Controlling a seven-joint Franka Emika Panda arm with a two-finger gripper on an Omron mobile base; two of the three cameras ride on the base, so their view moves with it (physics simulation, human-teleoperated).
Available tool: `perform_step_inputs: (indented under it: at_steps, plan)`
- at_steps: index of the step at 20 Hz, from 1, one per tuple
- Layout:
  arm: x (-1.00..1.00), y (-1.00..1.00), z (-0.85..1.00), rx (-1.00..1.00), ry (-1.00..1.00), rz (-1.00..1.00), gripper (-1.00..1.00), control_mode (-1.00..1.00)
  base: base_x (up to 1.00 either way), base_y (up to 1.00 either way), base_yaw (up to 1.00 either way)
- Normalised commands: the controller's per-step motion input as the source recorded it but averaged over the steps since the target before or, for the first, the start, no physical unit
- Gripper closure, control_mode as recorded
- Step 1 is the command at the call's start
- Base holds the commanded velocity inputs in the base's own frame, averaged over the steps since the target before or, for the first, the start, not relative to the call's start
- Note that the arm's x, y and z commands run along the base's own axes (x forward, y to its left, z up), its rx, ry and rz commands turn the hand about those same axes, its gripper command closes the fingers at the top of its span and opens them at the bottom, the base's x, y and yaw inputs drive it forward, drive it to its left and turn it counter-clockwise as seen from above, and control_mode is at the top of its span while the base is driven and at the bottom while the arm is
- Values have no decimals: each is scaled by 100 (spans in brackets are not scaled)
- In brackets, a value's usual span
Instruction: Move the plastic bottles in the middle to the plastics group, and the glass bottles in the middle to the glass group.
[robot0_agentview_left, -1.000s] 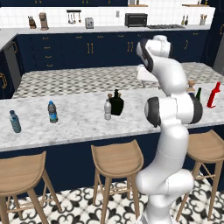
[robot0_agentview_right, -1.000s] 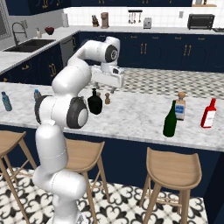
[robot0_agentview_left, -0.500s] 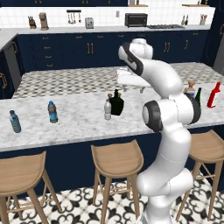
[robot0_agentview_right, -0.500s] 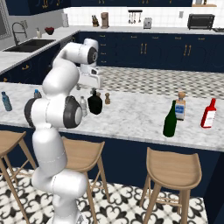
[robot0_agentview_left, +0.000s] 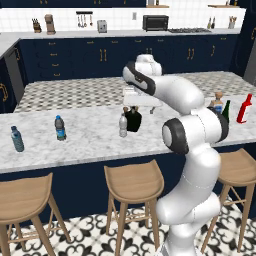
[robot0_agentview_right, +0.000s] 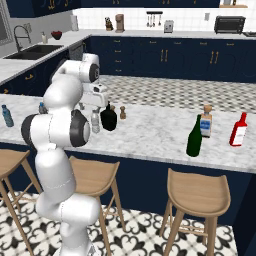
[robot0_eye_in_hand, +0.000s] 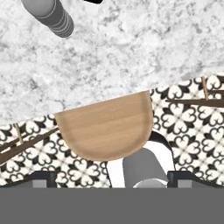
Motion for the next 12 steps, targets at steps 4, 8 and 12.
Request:
perform_step_inputs:
  at_steps: [4,8,12]
  plan:
    - [11,38,-12,-1,-9,0,-100,-100,0,0,0]
    - [14,48,-5,0,0,0,-100,-100,0,0,0]
    - [26,14,-18,0,-2,0,-100,-100,0,0,0]
